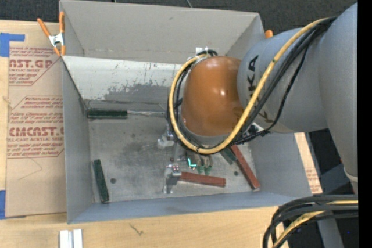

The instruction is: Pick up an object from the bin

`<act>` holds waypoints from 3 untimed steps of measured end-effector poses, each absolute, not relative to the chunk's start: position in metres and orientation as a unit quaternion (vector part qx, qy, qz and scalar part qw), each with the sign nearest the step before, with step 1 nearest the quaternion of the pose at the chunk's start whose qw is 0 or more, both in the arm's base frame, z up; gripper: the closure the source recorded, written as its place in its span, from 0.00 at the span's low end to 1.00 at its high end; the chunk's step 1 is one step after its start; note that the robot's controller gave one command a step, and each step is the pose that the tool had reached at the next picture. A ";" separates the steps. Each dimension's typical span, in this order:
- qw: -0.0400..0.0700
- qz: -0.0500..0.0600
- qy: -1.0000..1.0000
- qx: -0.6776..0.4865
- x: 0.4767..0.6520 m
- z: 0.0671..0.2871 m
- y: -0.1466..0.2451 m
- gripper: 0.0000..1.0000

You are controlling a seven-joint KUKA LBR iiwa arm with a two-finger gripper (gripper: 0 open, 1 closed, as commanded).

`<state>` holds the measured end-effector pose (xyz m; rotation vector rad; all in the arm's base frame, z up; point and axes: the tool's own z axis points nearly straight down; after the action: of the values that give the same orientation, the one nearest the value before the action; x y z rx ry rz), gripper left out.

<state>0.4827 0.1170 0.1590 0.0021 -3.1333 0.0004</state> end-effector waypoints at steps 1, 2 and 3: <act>0.000 0.000 -1.000 0.000 0.485 0.163 0.116 0.00; -0.002 -0.002 -0.998 0.060 0.485 0.144 0.088 0.00; -0.004 -0.001 -0.997 0.080 0.487 0.133 0.072 0.00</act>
Offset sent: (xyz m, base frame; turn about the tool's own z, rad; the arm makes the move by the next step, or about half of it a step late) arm 0.0030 -0.0814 -0.0422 -0.2477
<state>0.4867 0.0723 0.1335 0.2504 -3.1390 -0.0031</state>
